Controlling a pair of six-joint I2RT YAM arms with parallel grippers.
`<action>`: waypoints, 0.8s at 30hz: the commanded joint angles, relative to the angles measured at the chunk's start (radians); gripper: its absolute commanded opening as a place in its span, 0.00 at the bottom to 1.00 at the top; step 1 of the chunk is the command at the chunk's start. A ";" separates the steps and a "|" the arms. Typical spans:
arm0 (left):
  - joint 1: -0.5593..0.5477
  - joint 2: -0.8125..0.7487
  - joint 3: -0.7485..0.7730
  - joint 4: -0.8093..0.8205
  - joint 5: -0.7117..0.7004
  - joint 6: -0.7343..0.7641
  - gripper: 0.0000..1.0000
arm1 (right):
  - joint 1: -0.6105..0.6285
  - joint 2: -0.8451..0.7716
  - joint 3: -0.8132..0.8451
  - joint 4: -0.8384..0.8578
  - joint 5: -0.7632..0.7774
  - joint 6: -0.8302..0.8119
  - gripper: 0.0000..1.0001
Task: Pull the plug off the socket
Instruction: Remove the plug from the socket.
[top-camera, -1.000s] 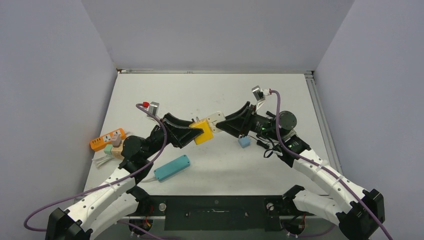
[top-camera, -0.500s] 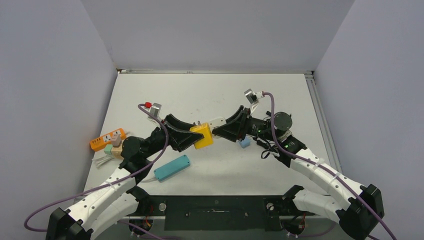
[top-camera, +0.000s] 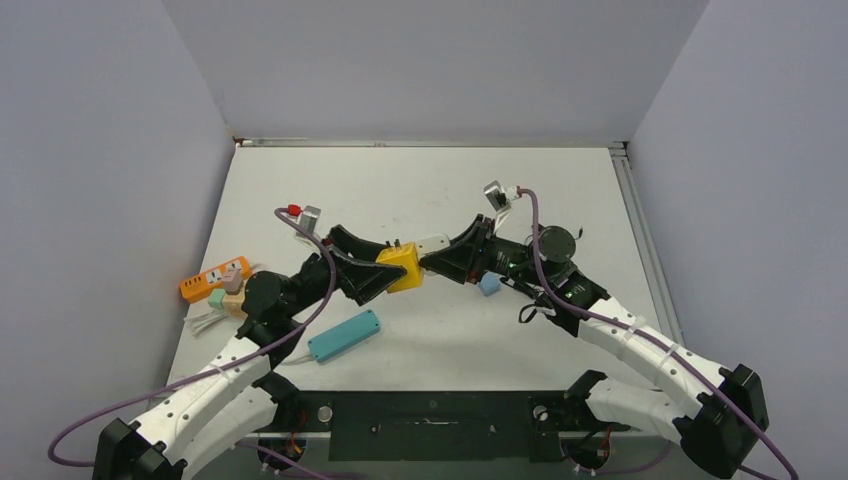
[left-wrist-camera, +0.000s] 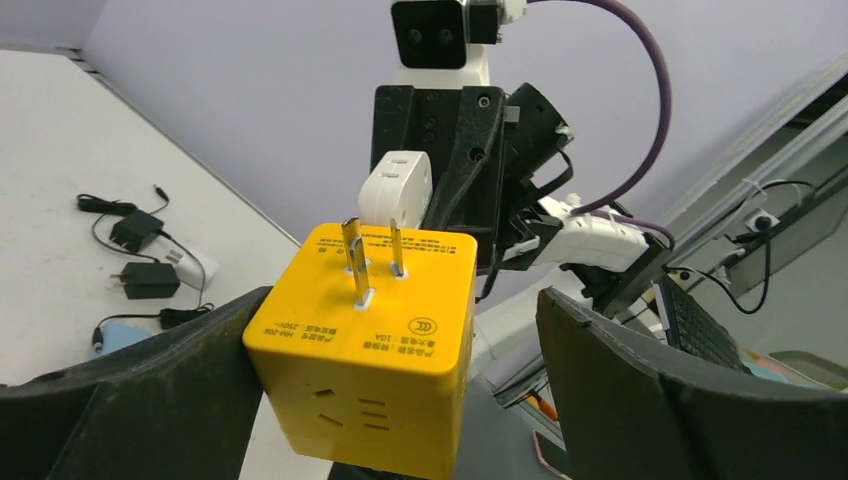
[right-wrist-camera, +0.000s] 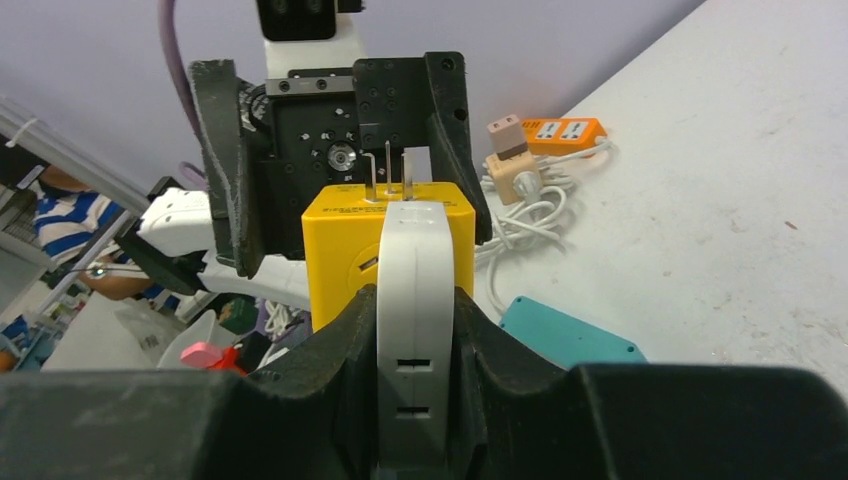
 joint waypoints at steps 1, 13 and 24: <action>0.019 -0.038 0.013 -0.075 -0.058 0.051 0.97 | 0.014 -0.044 0.021 -0.027 0.159 -0.085 0.05; 0.027 -0.061 0.056 -0.377 -0.161 0.144 0.96 | 0.091 -0.039 0.083 -0.203 0.505 -0.344 0.05; 0.163 0.140 0.223 -0.488 -0.010 0.288 0.96 | 0.091 0.091 0.118 -0.102 0.525 -0.506 0.05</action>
